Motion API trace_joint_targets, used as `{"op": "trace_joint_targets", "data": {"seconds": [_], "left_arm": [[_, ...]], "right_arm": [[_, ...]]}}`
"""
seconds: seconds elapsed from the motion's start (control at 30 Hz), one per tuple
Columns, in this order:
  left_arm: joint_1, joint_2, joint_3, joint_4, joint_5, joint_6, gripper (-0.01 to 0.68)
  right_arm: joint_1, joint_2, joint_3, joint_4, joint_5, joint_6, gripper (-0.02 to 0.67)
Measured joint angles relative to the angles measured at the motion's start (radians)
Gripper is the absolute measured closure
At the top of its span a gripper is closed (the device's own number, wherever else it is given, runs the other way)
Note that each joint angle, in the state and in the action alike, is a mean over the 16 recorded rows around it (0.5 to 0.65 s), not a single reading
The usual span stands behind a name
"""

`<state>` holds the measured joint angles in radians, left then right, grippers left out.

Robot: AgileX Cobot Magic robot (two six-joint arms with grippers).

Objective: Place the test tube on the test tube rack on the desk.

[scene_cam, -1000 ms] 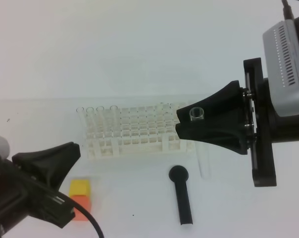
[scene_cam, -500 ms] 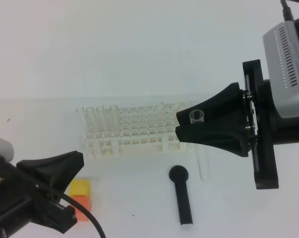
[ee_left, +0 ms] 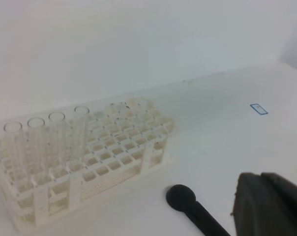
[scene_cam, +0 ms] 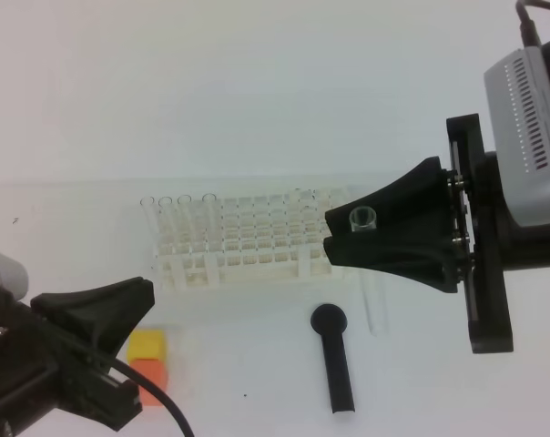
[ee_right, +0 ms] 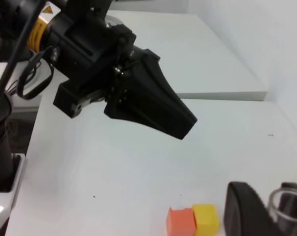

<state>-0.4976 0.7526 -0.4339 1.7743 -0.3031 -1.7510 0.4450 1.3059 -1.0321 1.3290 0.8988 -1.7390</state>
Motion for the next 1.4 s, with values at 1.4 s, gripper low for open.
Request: {"op": "trace_joint_targets", "data": {"seconds": [1.4], "left_arm": [[0.095, -0.438, 0.067, -1.515, 0.948, 0.0, 0.674]], "right_arm": [[0.0, -0.002, 0.002, 0.042, 0.014, 0.034, 0.529]]}}
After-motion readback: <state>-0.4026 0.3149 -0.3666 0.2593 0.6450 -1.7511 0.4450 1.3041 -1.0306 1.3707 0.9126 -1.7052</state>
